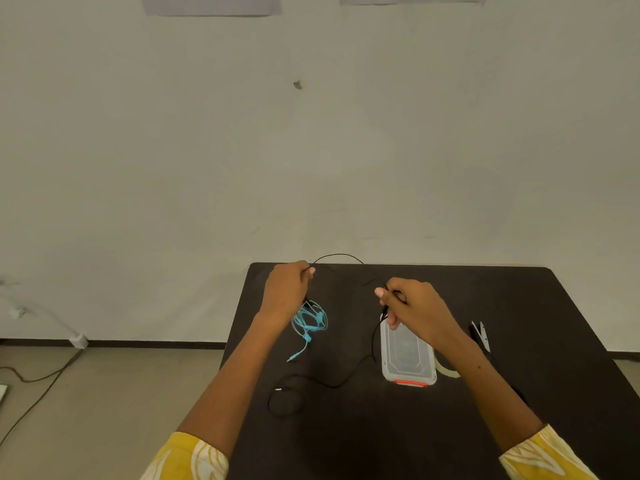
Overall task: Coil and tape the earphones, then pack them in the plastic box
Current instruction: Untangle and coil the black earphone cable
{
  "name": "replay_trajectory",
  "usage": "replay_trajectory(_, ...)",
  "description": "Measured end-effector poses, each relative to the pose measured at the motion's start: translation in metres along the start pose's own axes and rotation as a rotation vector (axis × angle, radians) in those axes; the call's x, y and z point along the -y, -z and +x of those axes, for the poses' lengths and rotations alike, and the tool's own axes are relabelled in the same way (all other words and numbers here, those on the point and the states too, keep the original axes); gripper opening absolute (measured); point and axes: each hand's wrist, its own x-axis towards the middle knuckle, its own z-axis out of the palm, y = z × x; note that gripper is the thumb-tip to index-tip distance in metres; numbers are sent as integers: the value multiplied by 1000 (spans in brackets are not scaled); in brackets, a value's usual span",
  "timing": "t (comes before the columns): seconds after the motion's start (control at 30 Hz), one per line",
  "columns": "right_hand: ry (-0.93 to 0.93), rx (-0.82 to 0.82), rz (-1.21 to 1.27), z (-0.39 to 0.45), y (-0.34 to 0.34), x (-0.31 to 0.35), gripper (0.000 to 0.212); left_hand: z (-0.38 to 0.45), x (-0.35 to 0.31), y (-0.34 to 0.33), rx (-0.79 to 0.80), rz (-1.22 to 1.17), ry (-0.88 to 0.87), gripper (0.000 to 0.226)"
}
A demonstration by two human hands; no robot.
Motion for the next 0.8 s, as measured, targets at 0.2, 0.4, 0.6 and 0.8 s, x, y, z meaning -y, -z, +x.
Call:
replay_trajectory(0.2, 0, -5, 1, -2, 1, 2, 26, 2, -2, 1, -55, -57, -29, 28)
replay_trajectory(0.4, -11, -12, 1, -3, 1, 1, 27, 7, -6, 5, 71, -743, 413, 31)
replay_trajectory(0.6, -6, -27, 6, -2, -2, 1, 27, 5, -8, 7, 279, -699, 391, 36)
replay_trajectory(0.8, -5, -24, 28, -1, -4, 0, 27, 8, -13, 10, 187, -988, 468, 36)
